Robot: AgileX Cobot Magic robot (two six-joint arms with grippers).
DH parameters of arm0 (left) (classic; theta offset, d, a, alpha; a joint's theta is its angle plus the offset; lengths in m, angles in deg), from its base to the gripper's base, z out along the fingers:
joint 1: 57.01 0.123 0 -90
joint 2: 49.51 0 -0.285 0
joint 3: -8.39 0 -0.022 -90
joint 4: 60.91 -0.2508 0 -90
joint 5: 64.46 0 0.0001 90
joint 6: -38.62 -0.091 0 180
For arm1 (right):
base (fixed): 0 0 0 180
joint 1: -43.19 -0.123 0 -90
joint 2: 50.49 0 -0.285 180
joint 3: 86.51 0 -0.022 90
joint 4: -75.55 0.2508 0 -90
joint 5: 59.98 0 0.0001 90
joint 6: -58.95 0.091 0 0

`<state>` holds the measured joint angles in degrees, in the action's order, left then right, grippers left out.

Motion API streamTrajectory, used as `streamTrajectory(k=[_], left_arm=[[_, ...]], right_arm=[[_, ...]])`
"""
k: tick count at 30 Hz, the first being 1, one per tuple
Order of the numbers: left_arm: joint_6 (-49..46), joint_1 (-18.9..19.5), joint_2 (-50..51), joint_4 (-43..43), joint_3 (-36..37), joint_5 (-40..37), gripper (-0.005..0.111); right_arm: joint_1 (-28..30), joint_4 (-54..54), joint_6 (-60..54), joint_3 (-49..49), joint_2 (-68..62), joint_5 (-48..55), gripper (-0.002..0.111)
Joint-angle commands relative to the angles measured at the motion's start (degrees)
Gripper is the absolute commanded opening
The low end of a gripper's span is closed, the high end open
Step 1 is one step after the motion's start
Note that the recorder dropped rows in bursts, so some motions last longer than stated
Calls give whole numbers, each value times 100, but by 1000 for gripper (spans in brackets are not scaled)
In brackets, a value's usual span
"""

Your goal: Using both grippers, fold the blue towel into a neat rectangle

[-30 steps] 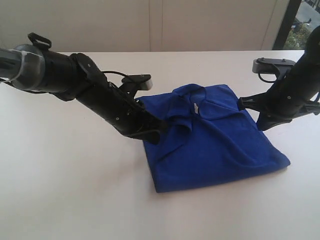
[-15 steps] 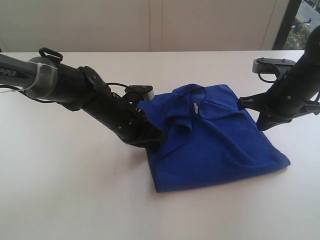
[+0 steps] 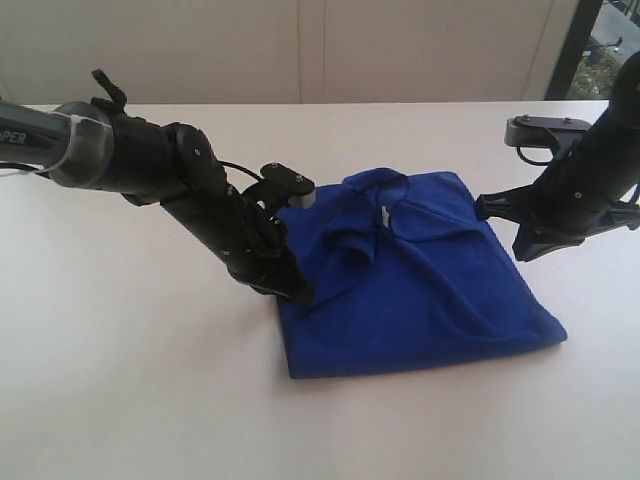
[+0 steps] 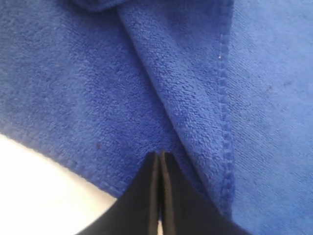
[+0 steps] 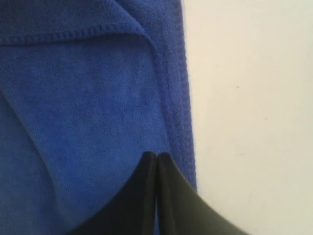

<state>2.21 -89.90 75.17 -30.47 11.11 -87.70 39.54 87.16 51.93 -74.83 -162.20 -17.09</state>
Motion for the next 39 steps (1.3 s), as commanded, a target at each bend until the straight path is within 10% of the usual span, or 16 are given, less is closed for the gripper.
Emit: streamTrajectory(k=[1,39], left_arm=[[67,20,177,-1067,109,-100,0],[1479,20,177,-3440,109,-1093,0]], right_arm=[[27,22,-62,29,44,1,0],[27,37,-62,29,44,-48,0]])
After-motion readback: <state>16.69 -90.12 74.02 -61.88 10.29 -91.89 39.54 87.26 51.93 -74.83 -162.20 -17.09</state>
